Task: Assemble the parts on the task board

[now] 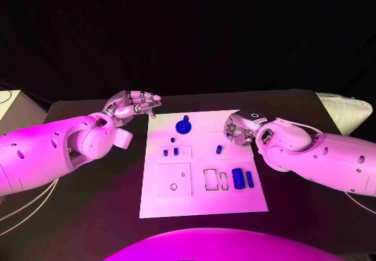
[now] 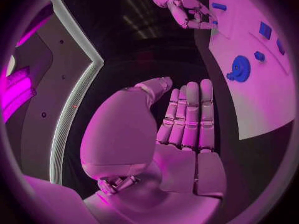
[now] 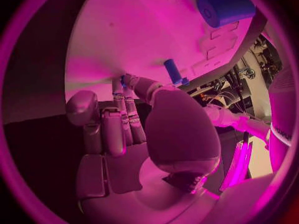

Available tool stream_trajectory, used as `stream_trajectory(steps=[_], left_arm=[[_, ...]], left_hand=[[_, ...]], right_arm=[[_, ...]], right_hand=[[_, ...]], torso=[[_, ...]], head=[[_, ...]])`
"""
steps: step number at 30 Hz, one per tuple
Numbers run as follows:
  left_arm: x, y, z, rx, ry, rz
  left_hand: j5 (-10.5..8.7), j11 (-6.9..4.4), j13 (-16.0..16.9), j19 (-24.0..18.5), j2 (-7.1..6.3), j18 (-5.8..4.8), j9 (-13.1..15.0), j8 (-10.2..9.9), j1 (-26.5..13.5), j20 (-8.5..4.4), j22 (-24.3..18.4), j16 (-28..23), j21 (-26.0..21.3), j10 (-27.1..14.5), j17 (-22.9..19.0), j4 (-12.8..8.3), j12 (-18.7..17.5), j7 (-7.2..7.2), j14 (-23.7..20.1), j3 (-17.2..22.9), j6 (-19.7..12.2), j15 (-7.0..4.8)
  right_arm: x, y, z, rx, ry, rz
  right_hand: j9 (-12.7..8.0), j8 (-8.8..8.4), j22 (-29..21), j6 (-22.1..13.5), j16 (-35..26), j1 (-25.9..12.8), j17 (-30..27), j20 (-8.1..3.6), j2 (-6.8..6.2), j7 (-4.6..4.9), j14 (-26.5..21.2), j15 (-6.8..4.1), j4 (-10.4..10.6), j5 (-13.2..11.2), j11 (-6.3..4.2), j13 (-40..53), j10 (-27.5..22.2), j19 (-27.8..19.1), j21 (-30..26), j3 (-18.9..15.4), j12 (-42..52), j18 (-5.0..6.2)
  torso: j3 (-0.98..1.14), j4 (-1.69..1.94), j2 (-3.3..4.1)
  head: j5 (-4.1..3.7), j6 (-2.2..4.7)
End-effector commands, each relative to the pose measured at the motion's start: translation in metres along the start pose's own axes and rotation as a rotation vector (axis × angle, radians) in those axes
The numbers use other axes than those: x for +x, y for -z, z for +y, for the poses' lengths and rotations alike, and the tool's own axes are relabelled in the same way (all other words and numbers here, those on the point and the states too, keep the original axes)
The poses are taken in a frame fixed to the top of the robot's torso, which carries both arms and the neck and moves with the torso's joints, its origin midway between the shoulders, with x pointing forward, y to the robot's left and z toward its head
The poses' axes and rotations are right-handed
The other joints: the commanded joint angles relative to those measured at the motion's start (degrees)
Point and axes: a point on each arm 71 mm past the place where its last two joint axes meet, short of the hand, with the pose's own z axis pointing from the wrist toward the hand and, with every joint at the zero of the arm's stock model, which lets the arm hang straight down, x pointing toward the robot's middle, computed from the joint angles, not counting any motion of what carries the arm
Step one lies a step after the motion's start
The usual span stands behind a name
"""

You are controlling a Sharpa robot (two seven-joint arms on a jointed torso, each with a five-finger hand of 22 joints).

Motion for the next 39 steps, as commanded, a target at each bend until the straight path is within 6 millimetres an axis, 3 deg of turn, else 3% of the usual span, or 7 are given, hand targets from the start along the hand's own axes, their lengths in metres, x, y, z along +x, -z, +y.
stream_trajectory(steps=[1, 15, 23, 32, 39], left_arm=[[0.003, -0.001, -0.001, 0.005, 0.029, 0.022], [0.003, -0.001, -0.001, 0.005, 0.055, 0.029], [0.004, -0.001, 0.000, 0.003, 0.064, 0.031], [0.007, -0.003, 0.000, 0.004, 0.069, 0.039], [0.011, -0.004, 0.000, 0.004, 0.071, 0.045]], left_hand=[[-0.03, 0.18, -0.1, 0.2, 0.42, 0.33, -0.1, 0.0, -0.1, 0.22, -0.1, -0.4, -0.4, -0.3, -0.1, -0.4, -0.2, 0.08, -0.3, -0.1, -0.7, 0.27], [0.13, 0.25, -0.2, 0.2, 0.52, 0.32, -0.2, 0.1, 0.0, 0.24, -0.1, -0.5, -0.5, -0.5, -0.2, -0.5, -0.3, 0.12, -0.4, -0.1, -0.7, 0.32], [0.19, 0.27, -0.2, 0.2, 0.51, 0.32, -0.2, 0.1, 0.0, 0.24, -0.1, -0.5, -0.5, -0.6, -0.2, -0.5, -0.3, 0.13, -0.4, -0.1, -0.7, 0.35], [0.29, 0.31, -0.3, 0.1, 0.51, 0.31, -0.2, 0.1, 0.0, 0.26, -0.2, -0.6, -0.6, -0.7, -0.3, -0.6, -0.4, 0.15, -0.5, 0.0, -0.8, 0.38], [0.34, 0.32, -0.3, 0.1, 0.53, 0.31, -0.2, 0.1, 0.1, 0.26, -0.2, -0.6, -0.6, -0.8, -0.3, -0.7, -0.4, 0.16, -0.6, 0.0, -0.8, 0.39]], right_arm=[[0.005, 0.003, 0.000, 0.012, 0.002, -0.004], [-0.013, 0.015, -0.003, 0.020, -0.068, -0.061], [-0.031, 0.029, 0.010, -0.015, -0.135, -0.079], [-0.030, 0.034, 0.051, -0.132, -0.158, -0.076], [-0.012, 0.034, 0.089, -0.234, -0.151, -0.052]], right_hand=[[0.2, 0.44, 0.3, 0.3, 0.2, 0.4, 0.6, -0.15, 1.02, -0.04, 3.5, -0.38, -0.1, 0.2, -0.31, -0.1, 0.9, 0.5, 0.5, 0.3, 0.1, -0.71], [0.4, 0.65, 1.2, 0.3, 0.5, 0.1, 0.9, -0.16, 0.97, -0.03, 3.5, -0.39, -0.2, 0.2, -0.31, -0.1, 1.1, 0.7, 1.2, 0.6, 0.1, -0.85], [0.6, 0.75, 1.2, 0.2, 0.5, -0.1, 0.9, -0.16, 0.92, -0.03, 3.6, -0.38, -0.2, 0.4, -0.31, -0.1, 1.2, 0.6, 1.3, 0.7, 0.0, -0.84], [0.6, 0.79, 1.2, 0.2, 0.5, -0.1, 0.9, -0.16, 0.90, -0.03, 3.6, -0.38, -0.2, 0.5, -0.32, -0.1, 1.2, 0.6, 1.3, 0.7, 0.0, -0.83], [0.6, 0.80, 1.2, 0.2, 0.5, -0.1, 0.8, -0.16, 0.89, -0.03, 3.5, -0.38, -0.2, 0.5, -0.32, -0.1, 1.2, 0.6, 1.2, 0.7, -0.1, -0.82]], torso=[[0.02, -0.01, 0.01], [0.00, 0.02, -0.01], [-0.02, -0.05, -0.10], [-0.05, -0.14, -0.11], [-0.04, 0.06, 0.02]], head=[[0.08, 0.03], [0.20, 0.24], [0.58, 0.13], [1.19, 0.25], [2.47, -0.23]])
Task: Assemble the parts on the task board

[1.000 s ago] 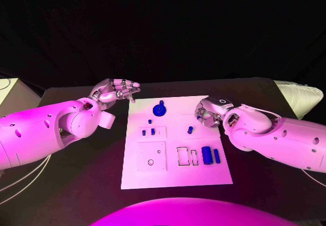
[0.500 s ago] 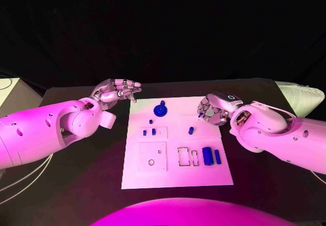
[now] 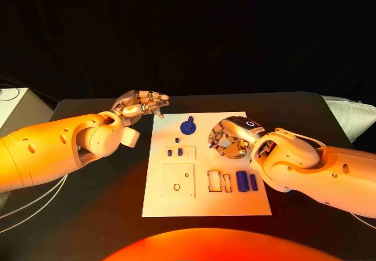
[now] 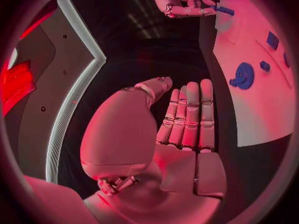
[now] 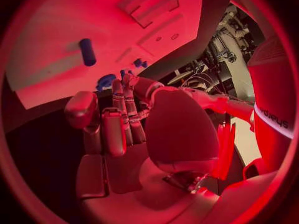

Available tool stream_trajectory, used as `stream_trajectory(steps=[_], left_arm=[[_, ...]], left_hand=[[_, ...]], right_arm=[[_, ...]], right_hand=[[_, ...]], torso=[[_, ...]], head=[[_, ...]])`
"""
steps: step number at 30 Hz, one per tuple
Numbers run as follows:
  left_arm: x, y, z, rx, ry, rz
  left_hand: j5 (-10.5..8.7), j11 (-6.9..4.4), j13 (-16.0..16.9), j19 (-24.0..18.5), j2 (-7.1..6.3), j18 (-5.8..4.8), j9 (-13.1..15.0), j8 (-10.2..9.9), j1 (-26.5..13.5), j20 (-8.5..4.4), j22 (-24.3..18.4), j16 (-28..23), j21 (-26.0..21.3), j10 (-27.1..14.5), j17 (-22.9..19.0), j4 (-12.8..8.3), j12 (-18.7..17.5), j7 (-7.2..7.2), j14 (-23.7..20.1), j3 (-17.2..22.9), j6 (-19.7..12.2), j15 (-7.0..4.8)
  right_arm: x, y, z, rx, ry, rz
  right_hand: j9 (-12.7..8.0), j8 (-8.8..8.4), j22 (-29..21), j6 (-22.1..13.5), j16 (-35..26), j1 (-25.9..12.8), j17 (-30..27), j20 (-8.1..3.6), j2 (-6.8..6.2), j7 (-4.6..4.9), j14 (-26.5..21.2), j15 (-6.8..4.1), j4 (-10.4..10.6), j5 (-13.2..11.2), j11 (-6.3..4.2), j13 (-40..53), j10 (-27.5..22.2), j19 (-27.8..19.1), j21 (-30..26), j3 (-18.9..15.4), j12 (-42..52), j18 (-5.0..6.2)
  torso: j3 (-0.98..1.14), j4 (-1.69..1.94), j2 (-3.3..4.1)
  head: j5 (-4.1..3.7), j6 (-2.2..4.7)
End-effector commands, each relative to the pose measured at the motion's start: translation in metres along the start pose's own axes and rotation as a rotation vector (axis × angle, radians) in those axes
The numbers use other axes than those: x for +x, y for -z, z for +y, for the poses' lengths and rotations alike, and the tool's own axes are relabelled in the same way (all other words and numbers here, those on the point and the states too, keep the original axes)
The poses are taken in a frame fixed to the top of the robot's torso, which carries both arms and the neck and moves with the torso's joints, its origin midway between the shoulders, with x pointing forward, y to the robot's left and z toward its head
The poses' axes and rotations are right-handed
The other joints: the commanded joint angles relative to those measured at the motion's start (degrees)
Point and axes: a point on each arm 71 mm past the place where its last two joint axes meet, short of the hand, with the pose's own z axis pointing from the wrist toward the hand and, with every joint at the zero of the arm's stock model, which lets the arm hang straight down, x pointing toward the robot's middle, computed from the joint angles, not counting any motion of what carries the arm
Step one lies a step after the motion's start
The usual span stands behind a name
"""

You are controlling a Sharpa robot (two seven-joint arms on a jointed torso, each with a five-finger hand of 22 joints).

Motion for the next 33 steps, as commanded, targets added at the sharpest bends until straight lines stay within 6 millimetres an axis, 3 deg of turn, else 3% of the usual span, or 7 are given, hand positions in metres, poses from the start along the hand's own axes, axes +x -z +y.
stream_trajectory(steps=[1, 7, 12, 19, 27, 33], left_arm=[[0.004, -0.001, -0.001, 0.007, 0.016, 0.021], [0.007, -0.002, -0.001, 0.007, 0.018, 0.027], [0.010, -0.002, -0.001, 0.006, 0.020, 0.033], [0.012, -0.003, -0.001, 0.005, 0.020, 0.036], [0.014, -0.004, -0.001, 0.004, 0.020, 0.041], [0.015, -0.004, 0.000, 0.003, 0.021, 0.044]], left_hand=[[0.37, 0.06, -0.1, 0.1, 0.50, 0.31, -0.1, 0.1, 0.1, 0.27, -0.1, -0.4, -0.3, -0.6, -0.1, -0.4, -0.4, 0.08, -0.4, 0.0, -0.3, 0.20], [0.40, 0.08, -0.1, 0.1, 0.49, 0.31, -0.1, 0.1, 0.1, 0.27, -0.1, -0.4, -0.3, -0.6, -0.1, -0.5, -0.4, 0.09, -0.4, 0.0, -0.3, 0.21], [0.40, 0.08, -0.1, 0.1, 0.49, 0.31, -0.1, 0.1, 0.1, 0.27, -0.1, -0.4, -0.3, -0.6, -0.1, -0.5, -0.4, 0.09, -0.4, 0.0, -0.3, 0.21], [0.43, 0.10, -0.1, 0.1, 0.50, 0.32, -0.1, 0.1, 0.2, 0.27, -0.1, -0.5, -0.3, -0.7, -0.1, -0.6, -0.5, 0.10, -0.5, 0.0, -0.3, 0.22], [0.44, 0.14, -0.2, 0.1, 0.47, 0.31, -0.2, 0.1, 0.3, 0.28, 0.0, -0.5, -0.3, -0.8, -0.2, -0.7, -0.5, 0.15, -0.5, 0.0, -0.5, 0.24], [0.44, 0.15, -0.2, 0.1, 0.48, 0.31, -0.2, 0.1, 0.3, 0.29, 0.0, -0.5, -0.3, -0.9, -0.2, -0.7, -0.5, 0.15, -0.5, 0.0, -0.5, 0.26]], right_arm=[[0.008, -0.002, 0.012, -0.058, 0.027, -0.001], [0.030, -0.006, 0.030, -0.106, 0.026, 0.048], [0.044, -0.008, 0.039, -0.126, 0.029, 0.075], [0.056, -0.010, 0.046, -0.141, 0.030, 0.095], [0.063, -0.012, 0.051, -0.156, 0.032, 0.115], [0.067, -0.013, 0.053, -0.162, 0.034, 0.122]], right_hand=[[0.1, 0.40, 0.0, 0.5, 0.3, -0.1, 0.9, 0.05, 0.30, -0.09, 3.5, -0.39, -0.1, 0.2, -0.52, 0.1, 1.0, 0.4, 0.4, 0.3, 0.1, -0.82], [0.2, 0.47, -0.3, 0.4, 0.2, -0.2, 0.8, 0.05, 0.25, -0.08, 3.5, -0.38, -0.2, 0.1, -0.50, 0.1, 0.9, 0.2, 0.1, 0.3, 0.0, -0.75], [0.2, 0.50, -0.3, 0.4, 0.2, -0.2, 0.7, 0.05, 0.26, -0.08, 3.5, -0.38, -0.2, 0.0, -0.49, 0.1, 0.9, 0.1, 0.1, 0.3, 0.0, -0.74], [0.3, 0.51, -0.3, 0.4, 0.2, -0.2, 0.7, 0.06, 0.27, -0.08, 3.5, -0.38, -0.2, -0.1, -0.50, 0.1, 0.9, 0.1, 0.1, 0.4, -0.1, -0.74], [0.3, 0.53, -0.4, 0.4, 0.2, -0.2, 0.7, 0.06, 0.29, -0.07, 3.5, -0.37, -0.3, -0.1, -0.50, 0.1, 0.9, 0.1, 0.1, 0.4, -0.1, -0.71], [0.3, 0.54, -0.4, 0.3, 0.2, -0.2, 0.7, 0.06, 0.30, -0.07, 3.5, -0.38, -0.3, -0.1, -0.49, 0.1, 0.9, 0.0, 0.1, 0.5, -0.1, -0.71]], torso=[[-0.01, 0.10, 0.11], [-0.03, 0.12, 0.11], [-0.08, 0.06, 0.10], [0.04, 0.06, 0.09], [0.04, -0.03, 0.12], [-0.03, 0.07, 0.10]], head=[[0.85, -0.42], [1.80, -1.11], [2.23, -1.17], [3.39, -1.17], [4.10, -1.17], [4.03, -1.17]])
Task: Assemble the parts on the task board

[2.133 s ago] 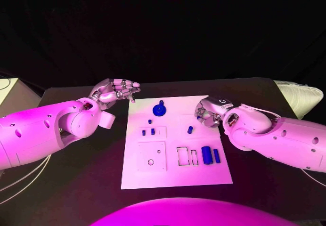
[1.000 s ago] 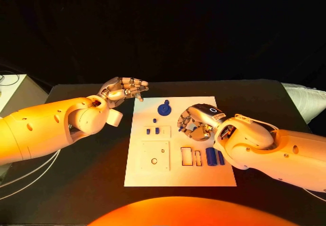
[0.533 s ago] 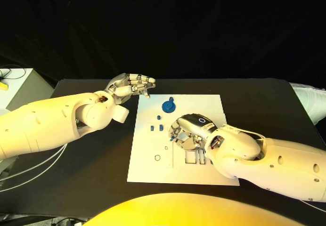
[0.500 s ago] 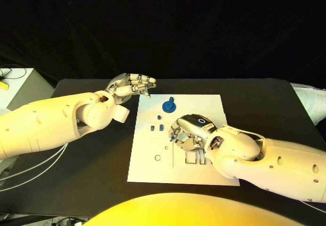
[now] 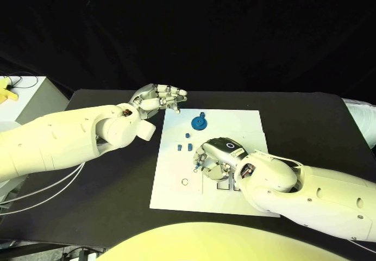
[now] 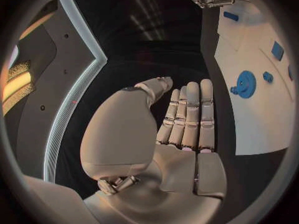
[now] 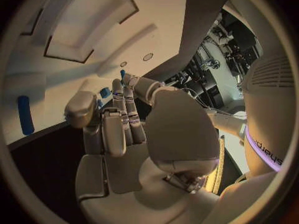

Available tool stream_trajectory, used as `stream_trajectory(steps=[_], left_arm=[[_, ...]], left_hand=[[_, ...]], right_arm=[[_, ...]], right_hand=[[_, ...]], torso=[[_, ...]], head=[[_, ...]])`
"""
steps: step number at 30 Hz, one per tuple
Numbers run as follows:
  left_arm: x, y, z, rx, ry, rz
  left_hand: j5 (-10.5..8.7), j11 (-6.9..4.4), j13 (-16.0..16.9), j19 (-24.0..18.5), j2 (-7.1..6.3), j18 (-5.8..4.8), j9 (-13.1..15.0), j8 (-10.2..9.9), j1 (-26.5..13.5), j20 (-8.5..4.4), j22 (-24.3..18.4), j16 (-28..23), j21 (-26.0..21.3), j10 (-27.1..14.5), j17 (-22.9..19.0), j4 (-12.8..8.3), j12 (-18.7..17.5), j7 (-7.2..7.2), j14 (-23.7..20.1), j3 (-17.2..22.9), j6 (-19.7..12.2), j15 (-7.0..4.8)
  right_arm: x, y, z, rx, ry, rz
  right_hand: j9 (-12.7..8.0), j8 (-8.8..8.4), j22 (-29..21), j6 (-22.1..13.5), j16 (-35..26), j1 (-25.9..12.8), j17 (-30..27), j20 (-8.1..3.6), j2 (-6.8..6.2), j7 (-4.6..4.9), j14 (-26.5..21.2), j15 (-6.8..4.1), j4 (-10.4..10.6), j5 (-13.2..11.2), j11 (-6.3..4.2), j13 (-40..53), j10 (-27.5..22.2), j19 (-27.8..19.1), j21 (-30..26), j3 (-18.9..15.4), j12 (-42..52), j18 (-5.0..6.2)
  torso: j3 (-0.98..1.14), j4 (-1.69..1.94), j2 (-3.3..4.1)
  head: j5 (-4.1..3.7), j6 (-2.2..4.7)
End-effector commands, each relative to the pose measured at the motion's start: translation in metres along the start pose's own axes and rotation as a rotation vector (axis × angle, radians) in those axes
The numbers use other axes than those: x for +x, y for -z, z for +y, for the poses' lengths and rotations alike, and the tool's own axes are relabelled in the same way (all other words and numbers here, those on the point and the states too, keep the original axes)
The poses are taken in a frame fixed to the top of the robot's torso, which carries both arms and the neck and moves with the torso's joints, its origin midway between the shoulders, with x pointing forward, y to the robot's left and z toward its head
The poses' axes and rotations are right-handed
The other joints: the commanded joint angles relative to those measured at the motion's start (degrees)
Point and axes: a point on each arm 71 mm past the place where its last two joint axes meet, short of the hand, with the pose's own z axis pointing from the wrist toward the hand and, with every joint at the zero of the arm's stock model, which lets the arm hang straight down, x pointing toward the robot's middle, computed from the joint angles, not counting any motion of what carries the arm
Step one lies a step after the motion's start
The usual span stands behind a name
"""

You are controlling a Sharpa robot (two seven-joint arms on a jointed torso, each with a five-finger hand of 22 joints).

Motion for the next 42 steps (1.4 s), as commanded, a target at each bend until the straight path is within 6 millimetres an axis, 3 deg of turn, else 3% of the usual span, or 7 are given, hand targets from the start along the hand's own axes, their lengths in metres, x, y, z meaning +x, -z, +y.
stream_trajectory(steps=[1, 36, 42], left_arm=[[0.003, -0.001, -0.001, 0.004, 0.010, 0.018], [0.002, 0.000, 0.000, 0.000, 0.006, 0.021], [0.002, 0.000, -0.001, 0.001, 0.006, 0.021]], left_hand=[[0.21, 0.15, -0.1, 0.1, 0.48, 0.31, -0.1, 0.1, 0.3, 0.29, 0.0, -0.3, -0.3, -0.4, -0.1, -0.4, -0.3, -0.05, -0.3, -0.1, -0.3, 0.06], [0.20, 0.24, -0.2, 0.0, 0.58, 0.31, -0.1, 0.1, 0.5, 0.30, 0.1, -0.5, -0.3, -0.7, -0.2, -0.7, -0.4, 0.00, -0.4, 0.0, -0.5, 0.10], [0.20, 0.24, -0.2, 0.0, 0.58, 0.31, -0.1, 0.1, 0.5, 0.30, 0.1, -0.5, -0.3, -0.7, -0.2, -0.7, -0.4, 0.00, -0.4, 0.0, -0.5, 0.10]], right_arm=[[0.003, -0.001, 0.002, -0.020, 0.023, 0.015], [0.019, -0.005, -0.002, -0.002, 0.039, 0.070], [0.022, -0.006, -0.001, -0.029, 0.015, 0.085]], right_hand=[[0.1, 0.23, 0.0, 0.2, 0.2, 0.1, 0.7, 0.06, 0.65, 0.02, 3.5, -0.38, -0.1, 0.2, -0.49, 0.0, 0.9, 0.1, 0.1, 0.3, 0.1, -0.71], [0.3, 0.29, -0.3, 0.0, 0.3, -0.1, 0.7, 0.07, 0.65, 0.08, 3.5, -0.35, -0.2, 0.4, -0.44, 0.0, 0.9, -0.2, -0.1, 0.5, 0.0, -0.64], [0.7, 0.27, -1.4, -1.2, 0.1, -1.8, 0.1, 0.42, -0.27, 0.38, 3.3, 0.10, 0.2, 0.4, 0.04, -0.3, -0.3, -1.3, -1.2, -0.6, -1.0, -0.40]], torso=[[-0.05, 0.10, 0.00], [0.02, 0.04, 0.03], [0.00, 0.08, -0.04]], head=[[-0.16, 0.01], [0.03, 0.01], [0.12, 0.01]])
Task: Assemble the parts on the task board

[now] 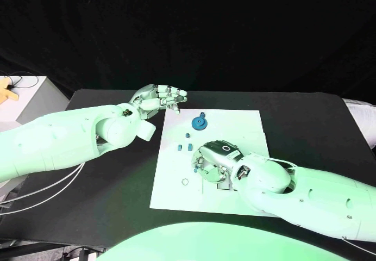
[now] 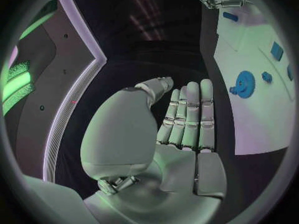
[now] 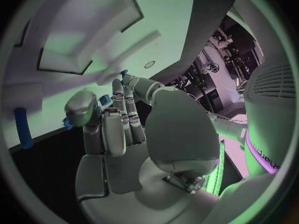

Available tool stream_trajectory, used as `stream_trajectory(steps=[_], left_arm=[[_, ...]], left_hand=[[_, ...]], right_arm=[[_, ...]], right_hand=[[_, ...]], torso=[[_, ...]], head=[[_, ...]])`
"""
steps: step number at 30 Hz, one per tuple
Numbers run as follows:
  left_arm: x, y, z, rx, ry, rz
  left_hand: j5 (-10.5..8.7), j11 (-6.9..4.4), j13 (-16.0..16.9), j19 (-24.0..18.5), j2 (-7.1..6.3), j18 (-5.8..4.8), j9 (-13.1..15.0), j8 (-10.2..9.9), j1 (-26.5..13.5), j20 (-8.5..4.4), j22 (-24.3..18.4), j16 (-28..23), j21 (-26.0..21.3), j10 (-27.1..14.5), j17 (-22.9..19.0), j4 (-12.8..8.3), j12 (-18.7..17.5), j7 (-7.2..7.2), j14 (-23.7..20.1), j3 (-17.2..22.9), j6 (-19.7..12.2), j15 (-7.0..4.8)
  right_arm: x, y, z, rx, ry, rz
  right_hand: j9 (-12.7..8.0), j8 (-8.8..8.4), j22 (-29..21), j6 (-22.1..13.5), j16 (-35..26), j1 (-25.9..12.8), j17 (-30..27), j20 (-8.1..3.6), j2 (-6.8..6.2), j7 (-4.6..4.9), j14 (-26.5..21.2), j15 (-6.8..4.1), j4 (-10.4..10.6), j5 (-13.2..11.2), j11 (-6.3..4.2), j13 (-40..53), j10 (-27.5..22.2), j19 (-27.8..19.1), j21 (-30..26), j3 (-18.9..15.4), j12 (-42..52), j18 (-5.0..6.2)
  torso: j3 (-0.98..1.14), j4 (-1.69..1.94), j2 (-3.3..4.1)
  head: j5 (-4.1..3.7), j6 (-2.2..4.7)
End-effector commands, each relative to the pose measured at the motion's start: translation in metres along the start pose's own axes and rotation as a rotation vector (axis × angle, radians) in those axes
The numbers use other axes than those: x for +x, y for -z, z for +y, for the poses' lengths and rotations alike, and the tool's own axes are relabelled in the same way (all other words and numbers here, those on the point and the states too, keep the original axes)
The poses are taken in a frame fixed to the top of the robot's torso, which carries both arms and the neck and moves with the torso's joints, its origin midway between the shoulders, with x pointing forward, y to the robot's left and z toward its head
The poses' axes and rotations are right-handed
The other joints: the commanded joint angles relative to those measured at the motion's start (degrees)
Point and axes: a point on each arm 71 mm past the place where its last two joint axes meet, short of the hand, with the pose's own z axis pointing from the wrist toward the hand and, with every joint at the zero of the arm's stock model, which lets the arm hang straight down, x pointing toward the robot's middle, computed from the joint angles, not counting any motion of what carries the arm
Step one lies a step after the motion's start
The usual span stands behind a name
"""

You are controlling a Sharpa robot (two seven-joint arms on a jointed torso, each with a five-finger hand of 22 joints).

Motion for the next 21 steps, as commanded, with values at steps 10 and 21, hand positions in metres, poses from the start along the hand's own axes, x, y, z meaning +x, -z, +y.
stream_trajectory(steps=[10, 21], left_arm=[[0.0009, 0.0001, -0.0008, 0.005, 0.005, 0.016], [-0.0004, 0.0006, -0.0006, 0.001, 0.004, 0.013]], left_hand=[[0.20, 0.03, -0.1, 0.0, 0.40, 0.30, 0.0, 0.1, 0.3, 0.31, 0.1, -0.3, -0.2, -0.6, -0.1, -0.4, -0.4, -0.01, -0.4, 0.0, -0.4, 0.12], [0.20, 0.05, -0.1, 0.0, 0.41, 0.30, -0.1, 0.2, 0.3, 0.32, 0.1, -0.3, -0.2, -0.6, -0.1, -0.4, -0.4, 0.01, -0.4, 0.0, -0.5, 0.13]], right_arm=[[0.0092, 0.0024, -0.0008, -0.024, -0.041, 0.044], [0.0039, 0.0047, -0.0052, -0.006, -0.072, -0.029]], right_hand=[[0.0, -0.58, -2.6, -2.3, -0.3, -3.4, -0.9, 0.82, -1.90, 0.72, 2.9, 0.92, 1.1, -0.6, 1.01, -1.1, -3.2, -1.9, -2.5, -1.6, -1.9, 0.04], [-1.2, -3.57, -14.3, -9.1, -3.7, -1.8, -7.1, 2.66, -3.82, 2.48, 0.1, 2.90, 1.2, -0.4, 3.24, -1.6, -15.9, -9.2, -13.6, -5.5, -1.4, 2.32]], torso=[[-0.01, 0.02, -0.03], [0.02, -0.08, -0.04]], head=[[0.04, 0.01], [-0.06, 0.01]])
